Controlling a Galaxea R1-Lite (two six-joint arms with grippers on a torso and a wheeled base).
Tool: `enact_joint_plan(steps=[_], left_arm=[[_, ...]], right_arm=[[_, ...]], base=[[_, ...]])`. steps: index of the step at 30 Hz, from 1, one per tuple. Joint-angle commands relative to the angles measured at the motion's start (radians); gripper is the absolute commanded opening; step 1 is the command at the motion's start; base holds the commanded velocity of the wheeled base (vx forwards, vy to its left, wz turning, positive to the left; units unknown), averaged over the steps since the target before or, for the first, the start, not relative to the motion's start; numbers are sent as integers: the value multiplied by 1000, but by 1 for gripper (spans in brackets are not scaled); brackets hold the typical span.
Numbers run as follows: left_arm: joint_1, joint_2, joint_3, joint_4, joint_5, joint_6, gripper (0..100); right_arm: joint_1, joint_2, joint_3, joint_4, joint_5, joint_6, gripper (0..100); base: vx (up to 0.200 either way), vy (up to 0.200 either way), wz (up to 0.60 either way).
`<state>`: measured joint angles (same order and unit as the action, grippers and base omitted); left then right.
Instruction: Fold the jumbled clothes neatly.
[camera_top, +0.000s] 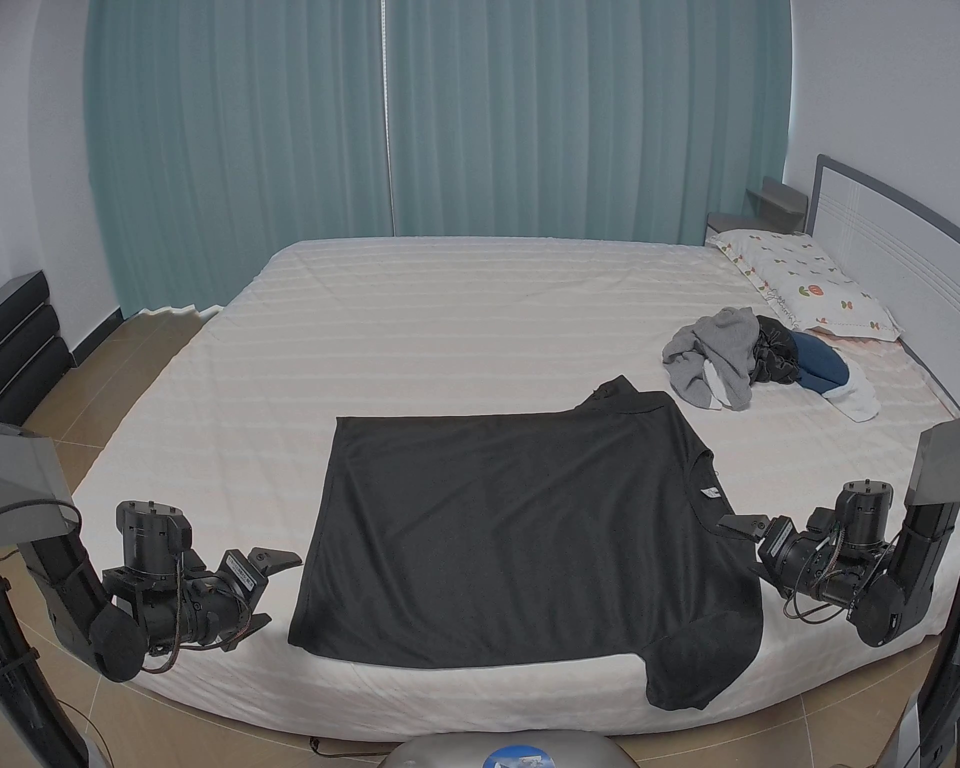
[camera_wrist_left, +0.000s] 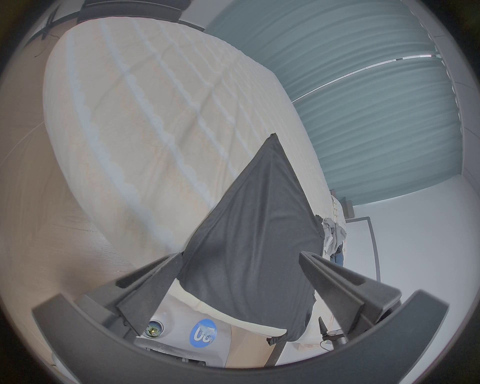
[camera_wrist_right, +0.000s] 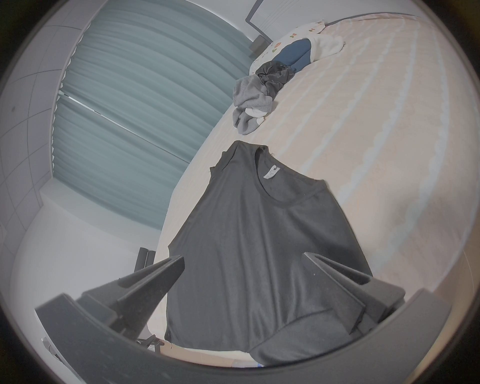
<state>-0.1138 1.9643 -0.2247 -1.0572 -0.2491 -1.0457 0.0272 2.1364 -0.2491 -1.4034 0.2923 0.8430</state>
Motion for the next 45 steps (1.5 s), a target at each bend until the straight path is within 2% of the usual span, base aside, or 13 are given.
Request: enact_joint_plan(steps=[1, 16, 25, 30, 37, 39, 45], left_arm=[[-18, -2, 7, 0, 1, -3, 100], [-41, -15, 24, -1, 4, 0, 100], [-12, -100, 59, 5, -1, 13, 100], [20, -82, 97, 10, -16, 133, 100], [141, 67, 108, 3, -19, 332, 100], [145, 102, 105, -3, -21, 360, 100], [138, 148, 54, -7, -19, 363, 100]], right_arm=[[3, -6, 14, -2, 1, -1, 100], [10, -13, 34, -16, 1, -1, 100], [20, -9, 36, -16, 1, -1, 100], [26, -6, 41, -16, 1, -2, 100], [31, -1, 39, -16, 1, -2, 100], [31, -1, 39, -16, 1, -2, 100], [33, -1, 39, -16, 1, -2, 100]], base=[[0, 0, 0], [0, -200, 0], [0, 0, 0], [0, 0, 0], [0, 0, 0], [0, 0, 0], [0, 0, 0]])
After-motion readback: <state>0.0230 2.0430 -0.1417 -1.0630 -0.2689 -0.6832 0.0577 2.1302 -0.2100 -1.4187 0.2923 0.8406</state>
